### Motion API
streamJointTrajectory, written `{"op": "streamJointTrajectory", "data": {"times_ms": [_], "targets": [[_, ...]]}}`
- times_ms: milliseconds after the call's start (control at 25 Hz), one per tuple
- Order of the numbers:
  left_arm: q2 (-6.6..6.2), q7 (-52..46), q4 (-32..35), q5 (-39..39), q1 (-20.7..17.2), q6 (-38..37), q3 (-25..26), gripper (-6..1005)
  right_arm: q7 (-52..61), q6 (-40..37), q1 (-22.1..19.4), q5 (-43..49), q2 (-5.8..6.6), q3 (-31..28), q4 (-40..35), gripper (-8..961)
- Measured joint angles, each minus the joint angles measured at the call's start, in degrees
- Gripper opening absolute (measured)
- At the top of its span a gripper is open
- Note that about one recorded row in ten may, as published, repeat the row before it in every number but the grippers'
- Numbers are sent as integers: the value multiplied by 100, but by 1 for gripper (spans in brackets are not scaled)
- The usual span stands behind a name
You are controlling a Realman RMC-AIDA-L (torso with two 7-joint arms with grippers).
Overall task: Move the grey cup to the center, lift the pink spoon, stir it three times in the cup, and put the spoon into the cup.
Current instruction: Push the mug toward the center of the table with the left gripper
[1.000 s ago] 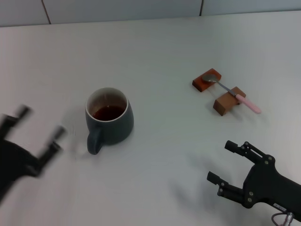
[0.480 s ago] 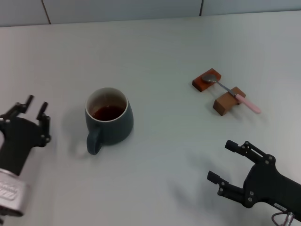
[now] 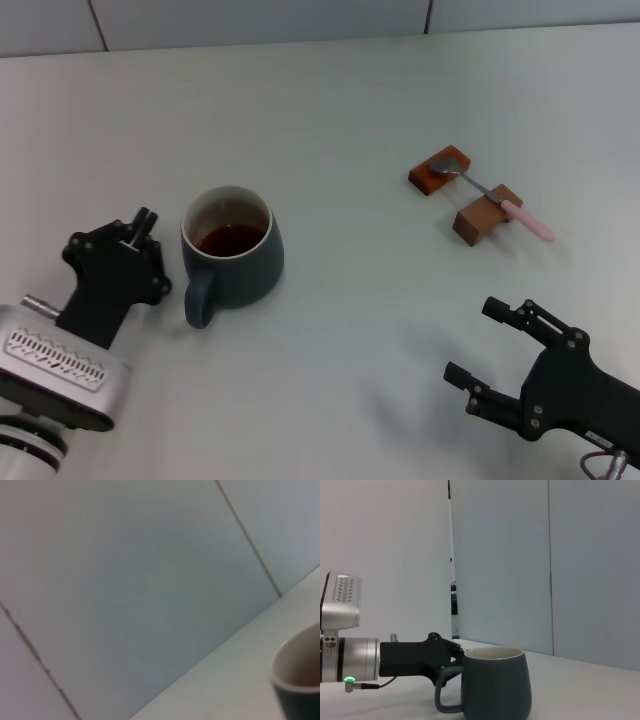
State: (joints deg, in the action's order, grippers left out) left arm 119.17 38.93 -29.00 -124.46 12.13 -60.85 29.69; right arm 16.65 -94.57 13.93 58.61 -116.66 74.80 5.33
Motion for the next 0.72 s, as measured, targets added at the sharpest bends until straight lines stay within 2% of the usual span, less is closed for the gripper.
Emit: {"op": "streamJointTrajectory", "data": {"times_ms": [120, 480, 720], "targets": [[1, 89, -212, 1, 1, 148, -60, 34, 12, 0, 6, -1, 3, -1, 9, 834], [0, 88, -732, 4, 110, 659, -192, 28, 84, -1, -6, -15, 12, 18, 14, 834], [2, -336, -810, -8, 437, 775, -640, 45, 142, -21, -5, -11, 19, 23, 11, 835]]}}
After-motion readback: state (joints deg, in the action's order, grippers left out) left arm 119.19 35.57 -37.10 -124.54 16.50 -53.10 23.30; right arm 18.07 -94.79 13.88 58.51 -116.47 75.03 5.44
